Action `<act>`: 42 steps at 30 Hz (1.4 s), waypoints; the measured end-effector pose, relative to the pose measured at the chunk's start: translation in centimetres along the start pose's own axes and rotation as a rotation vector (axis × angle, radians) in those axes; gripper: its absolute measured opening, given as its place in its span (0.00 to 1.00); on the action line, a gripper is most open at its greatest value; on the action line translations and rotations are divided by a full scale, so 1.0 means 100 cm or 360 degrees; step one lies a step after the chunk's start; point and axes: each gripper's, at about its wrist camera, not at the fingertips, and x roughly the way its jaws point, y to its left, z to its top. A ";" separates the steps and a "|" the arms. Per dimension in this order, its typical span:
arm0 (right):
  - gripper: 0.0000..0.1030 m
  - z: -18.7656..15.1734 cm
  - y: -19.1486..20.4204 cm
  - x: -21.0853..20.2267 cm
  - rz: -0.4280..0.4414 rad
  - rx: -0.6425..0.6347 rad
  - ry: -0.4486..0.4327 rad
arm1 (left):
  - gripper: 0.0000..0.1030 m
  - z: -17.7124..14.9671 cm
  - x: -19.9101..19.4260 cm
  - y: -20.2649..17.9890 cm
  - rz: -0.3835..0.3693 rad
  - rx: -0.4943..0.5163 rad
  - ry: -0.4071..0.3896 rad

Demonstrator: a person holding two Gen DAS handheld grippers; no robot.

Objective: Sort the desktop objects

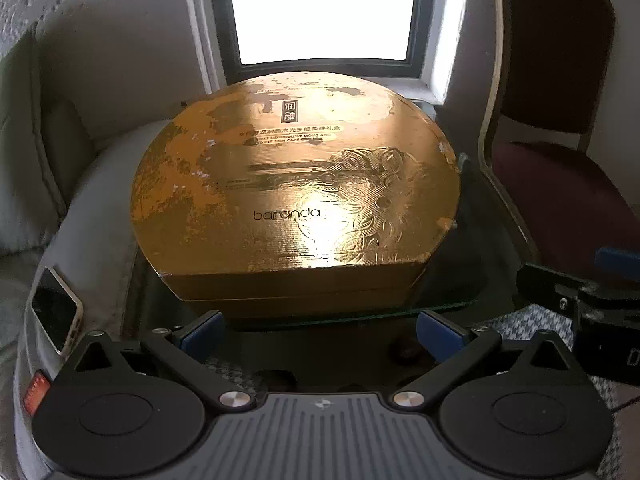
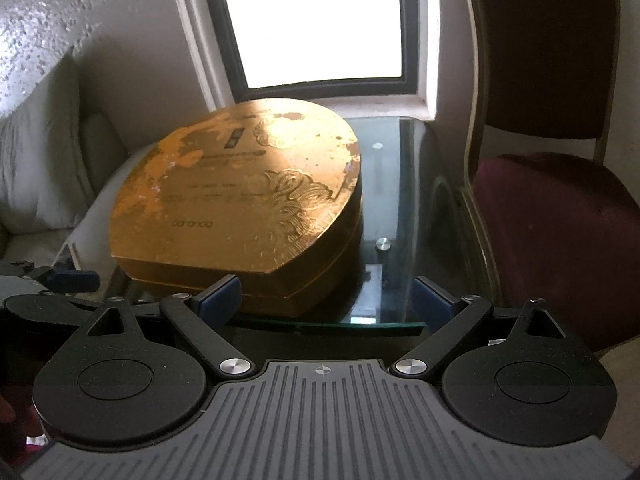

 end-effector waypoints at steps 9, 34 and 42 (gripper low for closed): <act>0.93 0.001 0.000 0.007 -0.0017 0.0005 0.0019 | 0.99 0.002 0.006 -0.001 -0.0010 -0.0018 0.0006; 0.93 0.001 -0.010 0.014 -0.0004 0.0036 0.0037 | 0.99 0.006 0.015 -0.004 -0.0067 -0.0023 0.0024; 0.93 0.001 -0.013 0.016 -0.0011 0.0045 0.0039 | 0.99 0.009 0.019 -0.009 -0.0068 0.0001 0.0033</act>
